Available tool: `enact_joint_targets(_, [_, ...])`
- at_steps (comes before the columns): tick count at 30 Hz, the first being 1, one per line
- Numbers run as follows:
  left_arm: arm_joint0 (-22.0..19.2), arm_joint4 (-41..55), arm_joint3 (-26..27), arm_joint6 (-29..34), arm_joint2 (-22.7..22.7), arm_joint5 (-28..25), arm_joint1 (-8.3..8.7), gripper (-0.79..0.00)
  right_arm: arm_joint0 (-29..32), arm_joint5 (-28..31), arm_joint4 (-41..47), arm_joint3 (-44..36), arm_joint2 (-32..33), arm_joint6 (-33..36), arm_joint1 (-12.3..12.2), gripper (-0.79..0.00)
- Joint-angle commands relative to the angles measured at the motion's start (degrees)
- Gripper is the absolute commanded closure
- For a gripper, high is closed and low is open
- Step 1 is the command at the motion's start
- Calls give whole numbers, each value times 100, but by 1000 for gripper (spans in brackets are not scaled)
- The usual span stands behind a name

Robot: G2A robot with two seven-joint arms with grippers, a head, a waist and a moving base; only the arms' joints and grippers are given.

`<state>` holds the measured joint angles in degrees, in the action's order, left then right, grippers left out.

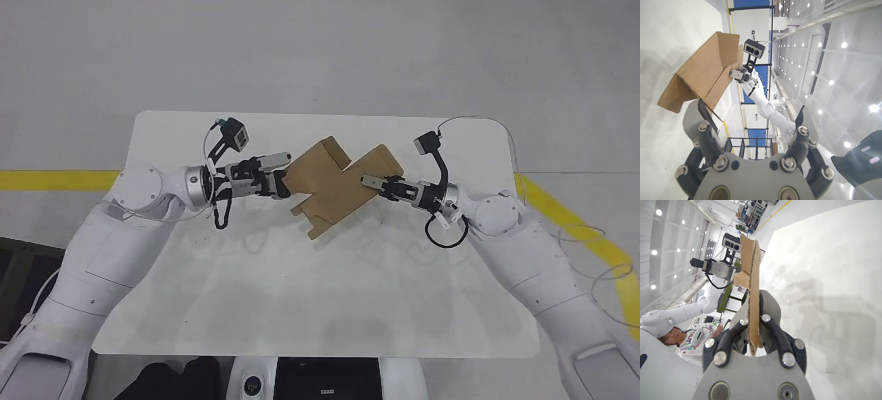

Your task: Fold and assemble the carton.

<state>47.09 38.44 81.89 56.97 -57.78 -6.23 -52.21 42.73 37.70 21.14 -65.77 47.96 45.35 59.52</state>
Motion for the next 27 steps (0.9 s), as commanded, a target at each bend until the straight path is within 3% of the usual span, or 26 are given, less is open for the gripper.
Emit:
enact_joint_targets(1, [6,-114,-33,-120,29,-26,-22,-785,12,-9,-12,-19,29,24,6,0])
enact_joint_targets(20, [23,-403,-461,-253,55,-17,-173,-785,77,-82,-11,-66,158,276,114,0])
enact_joint_targets(22, [29,-432,-463,-246,43,-22,-183,-650,70,-86,-20,-48,163,298,128,0])
enact_joint_targets(25, [40,-434,-462,-209,9,-21,-194,-557,57,-81,-36,-17,176,326,149,0])
enact_joint_targets(27, [50,-440,-446,-175,-24,-35,-199,-545,57,-82,-57,10,189,331,160,0])
